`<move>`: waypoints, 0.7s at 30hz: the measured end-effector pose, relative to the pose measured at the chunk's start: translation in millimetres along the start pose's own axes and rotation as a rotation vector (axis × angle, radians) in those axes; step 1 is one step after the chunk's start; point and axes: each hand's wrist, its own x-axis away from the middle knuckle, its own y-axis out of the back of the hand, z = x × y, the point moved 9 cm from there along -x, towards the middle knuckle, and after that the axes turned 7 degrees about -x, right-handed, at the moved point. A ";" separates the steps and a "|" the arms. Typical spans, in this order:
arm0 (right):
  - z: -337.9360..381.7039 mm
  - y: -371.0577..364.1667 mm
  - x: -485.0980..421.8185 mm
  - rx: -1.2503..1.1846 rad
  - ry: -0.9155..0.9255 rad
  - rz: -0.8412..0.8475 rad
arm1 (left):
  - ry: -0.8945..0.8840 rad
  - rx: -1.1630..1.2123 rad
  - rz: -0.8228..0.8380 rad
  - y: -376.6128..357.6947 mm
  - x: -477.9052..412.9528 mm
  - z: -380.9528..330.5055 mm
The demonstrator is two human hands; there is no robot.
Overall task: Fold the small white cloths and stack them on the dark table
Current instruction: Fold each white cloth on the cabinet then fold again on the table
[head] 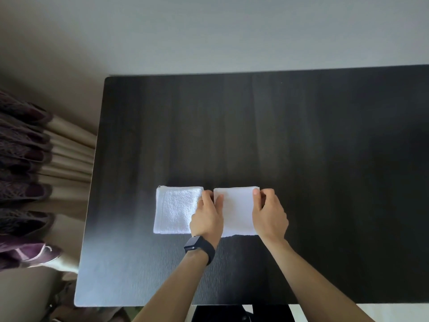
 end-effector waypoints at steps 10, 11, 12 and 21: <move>17.4 -8.3 50.6 0.201 0.447 -0.059 | -0.580 -0.483 -0.190 -10.7 19.6 -17.8; 17.9 -17.5 49.4 0.267 0.476 -0.021 | -0.593 -0.507 -0.175 -15.7 17.1 -15.7; 16.1 -23.9 45.3 0.311 0.475 0.007 | -0.597 -0.521 -0.160 -19.9 14.3 -14.5; -3.5 -41.5 23.3 0.379 0.451 0.129 | -0.586 -0.586 -0.075 -37.4 -2.6 -3.4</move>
